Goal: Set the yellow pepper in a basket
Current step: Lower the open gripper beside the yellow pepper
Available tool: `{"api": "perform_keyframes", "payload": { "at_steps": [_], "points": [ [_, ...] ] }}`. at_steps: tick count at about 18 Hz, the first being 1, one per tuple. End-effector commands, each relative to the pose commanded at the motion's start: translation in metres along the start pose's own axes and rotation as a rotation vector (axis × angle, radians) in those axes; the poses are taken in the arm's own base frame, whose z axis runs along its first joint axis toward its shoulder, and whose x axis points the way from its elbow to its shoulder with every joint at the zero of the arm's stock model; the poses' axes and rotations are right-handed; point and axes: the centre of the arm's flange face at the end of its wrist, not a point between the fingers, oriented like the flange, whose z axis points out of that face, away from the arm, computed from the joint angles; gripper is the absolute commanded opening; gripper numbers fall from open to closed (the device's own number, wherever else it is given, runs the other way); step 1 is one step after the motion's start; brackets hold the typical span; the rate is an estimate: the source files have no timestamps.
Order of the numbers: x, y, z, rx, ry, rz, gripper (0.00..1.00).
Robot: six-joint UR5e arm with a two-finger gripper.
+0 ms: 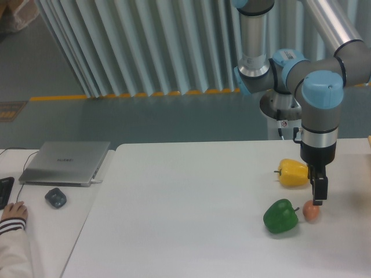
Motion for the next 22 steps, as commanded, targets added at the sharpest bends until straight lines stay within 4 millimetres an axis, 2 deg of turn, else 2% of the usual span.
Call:
{"api": "perform_keyframes", "payload": {
  "at_steps": [9, 16, 18, 22],
  "points": [
    [0.011, -0.003, -0.002, 0.007, 0.031, -0.04, 1.0],
    [0.026, -0.003, 0.012, 0.016, 0.065, -0.051, 1.0],
    [0.031, 0.001, 0.021, 0.023, 0.085, -0.063, 1.0],
    [0.039, 0.003, 0.014, 0.068, 0.067, -0.08, 1.0]
  ]
}}
